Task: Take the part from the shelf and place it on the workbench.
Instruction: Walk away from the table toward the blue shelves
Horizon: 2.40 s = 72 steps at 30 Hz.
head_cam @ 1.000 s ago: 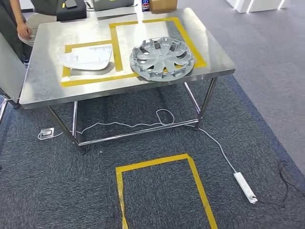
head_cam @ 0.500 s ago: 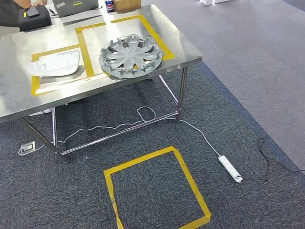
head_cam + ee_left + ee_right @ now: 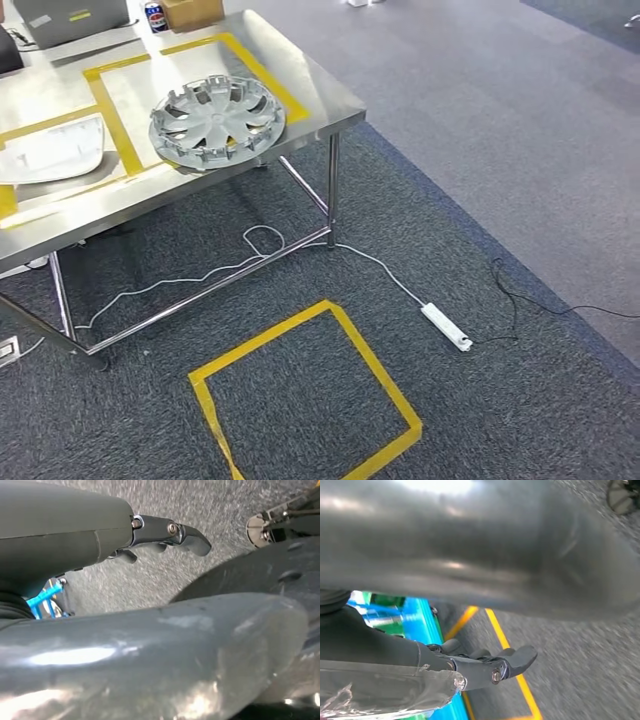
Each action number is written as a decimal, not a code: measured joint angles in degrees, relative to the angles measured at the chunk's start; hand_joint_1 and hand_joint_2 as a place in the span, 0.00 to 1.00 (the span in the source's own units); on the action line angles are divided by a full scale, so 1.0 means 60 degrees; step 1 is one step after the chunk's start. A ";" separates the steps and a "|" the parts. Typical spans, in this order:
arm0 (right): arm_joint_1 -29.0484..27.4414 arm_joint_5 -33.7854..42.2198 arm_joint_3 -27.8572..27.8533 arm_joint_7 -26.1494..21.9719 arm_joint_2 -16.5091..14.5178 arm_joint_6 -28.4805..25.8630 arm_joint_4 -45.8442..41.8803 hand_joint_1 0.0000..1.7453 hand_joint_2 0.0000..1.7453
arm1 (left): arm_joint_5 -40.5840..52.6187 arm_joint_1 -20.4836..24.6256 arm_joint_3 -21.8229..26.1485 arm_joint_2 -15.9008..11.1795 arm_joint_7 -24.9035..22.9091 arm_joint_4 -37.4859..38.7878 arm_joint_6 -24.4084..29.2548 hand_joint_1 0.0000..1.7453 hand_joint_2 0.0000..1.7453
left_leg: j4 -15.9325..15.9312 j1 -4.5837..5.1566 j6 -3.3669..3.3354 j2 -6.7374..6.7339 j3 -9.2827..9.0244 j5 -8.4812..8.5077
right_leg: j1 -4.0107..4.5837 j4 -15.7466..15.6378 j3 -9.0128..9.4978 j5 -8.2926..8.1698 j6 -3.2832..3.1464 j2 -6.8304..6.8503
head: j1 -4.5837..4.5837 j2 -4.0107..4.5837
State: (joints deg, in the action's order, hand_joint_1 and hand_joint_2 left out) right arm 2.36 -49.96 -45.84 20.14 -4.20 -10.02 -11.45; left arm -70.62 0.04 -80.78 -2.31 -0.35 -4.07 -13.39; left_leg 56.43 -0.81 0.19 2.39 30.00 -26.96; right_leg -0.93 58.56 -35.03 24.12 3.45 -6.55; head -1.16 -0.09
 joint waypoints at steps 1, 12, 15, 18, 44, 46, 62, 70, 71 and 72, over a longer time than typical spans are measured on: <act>-0.0017 0.0010 -0.0032 0.0001 -0.0008 -0.0003 0.0000 0.00 0.00 | -0.0003 -0.0009 0.0001 -0.0004 0.0005 0.0000 -0.0006 0.00 0.00 | -0.0018 0.0000 -0.0071 -0.0120 0.0002 0.0027 | 0.0011 0.0290 -0.0147 0.0197 0.0034 0.0244 | 0.0048 0.0001; 0.0092 -0.0040 -0.0163 0.0022 -0.0044 -0.0011 0.0000 0.00 0.00 | 0.0029 -0.0048 0.0004 -0.0037 0.0011 0.0001 -0.0019 0.00 0.00 | 0.0023 0.0223 0.0002 -0.1400 -0.0101 -0.0072 | 0.0136 0.0023 0.0473 0.0339 -0.0148 0.1733 | 0.0110 0.0001; 0.0064 -0.0088 -0.0190 0.0129 -0.0053 -0.0035 0.0001 0.00 0.00 | 0.0084 0.0011 0.0004 -0.0044 0.0005 0.0003 -0.0015 0.00 0.00 | 0.0018 0.0190 0.0147 -0.1505 -0.0124 -0.0101 | 0.0113 0.0000 0.0397 0.0265 -0.0297 0.1425 | 0.0099 0.0003; 0.0053 -0.0111 -0.0200 0.0172 -0.0055 -0.0035 0.0000 0.00 0.00 | 0.0117 0.0031 0.0003 -0.0047 0.0003 0.0004 -0.0013 0.00 0.00 | 0.0041 0.0164 0.0224 -0.1395 -0.0119 -0.0154 | 0.0067 -0.0035 0.0419 0.0231 -0.0354 0.1338 | 0.0100 0.0003; 0.0229 -0.0873 -0.0177 0.0171 -0.0036 -0.0009 0.0000 0.00 0.00 | 0.0846 0.0312 -0.0311 -0.0530 -0.0364 -0.0081 -0.0242 0.00 0.00 | 0.0049 0.0177 0.0120 -0.1408 -0.0081 -0.0078 | 0.0117 0.0108 0.0307 0.0249 -0.0167 0.1677 | 0.0201 0.0002; 0.0218 -0.0840 -0.0179 0.0142 -0.0036 0.0020 0.0000 0.00 0.00 | 0.0846 0.0354 -0.0329 -0.0568 -0.0364 -0.0091 -0.0245 0.00 0.00 | 0.0036 0.0152 0.0225 -0.1476 -0.0119 -0.0106 | 0.0116 0.0075 0.0278 0.0200 -0.0293 0.1448 | 0.0193 0.0003; 0.0155 -0.0557 -0.0241 -0.0079 -0.0038 0.0072 0.0001 0.00 0.00 | 0.0856 0.0433 -0.0423 -0.0714 -0.0367 -0.0180 -0.0336 0.00 0.00 | 0.0108 -0.0040 0.0072 -0.0005 0.0154 0.0038 | -0.0005 0.0126 -0.0106 -0.0019 -0.0045 -0.0083 | 0.0160 0.0000; 0.0218 -0.0258 -0.0500 -0.0115 -0.0062 0.0317 0.0004 0.00 0.00 | 0.0824 0.0346 -0.0437 -0.0687 -0.0364 -0.0194 -0.0333 0.00 0.00 | 0.0084 0.0093 -0.0103 -0.1044 0.0106 0.0011 | 0.0048 0.1871 -0.0706 0.0800 -0.0014 0.1143 | 0.0280 0.0004; 0.0222 -0.0309 -0.0513 -0.0011 -0.0062 0.0403 0.0004 0.00 0.00 | 0.0815 0.0344 -0.0437 -0.0675 -0.0364 -0.0196 -0.0331 0.00 0.00 | 0.0087 0.0108 -0.0072 -0.1151 0.0075 -0.0012 | 0.0072 0.1211 -0.0328 0.0567 -0.0047 0.1382 | 0.0282 0.0004; 0.0240 -0.0395 -0.0516 0.0138 -0.0062 0.0487 0.0004 0.00 0.00 | 0.0808 0.0339 -0.0437 -0.0665 -0.0364 -0.0197 -0.0325 0.00 0.00 | 0.0097 0.0133 -0.0027 -0.1255 0.0045 -0.0045 | 0.0092 0.0658 -0.0006 0.0382 -0.0093 0.1580 | 0.0274 0.0004</act>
State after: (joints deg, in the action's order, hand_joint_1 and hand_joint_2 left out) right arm 3.80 -52.33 -48.94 20.96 -4.57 -7.09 -11.43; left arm -65.77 2.07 -83.41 -6.29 -2.54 -5.25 -15.34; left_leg 57.01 -0.01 0.03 -5.14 30.28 -27.23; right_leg -0.38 62.51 -35.07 26.41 2.89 2.92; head 0.49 -0.07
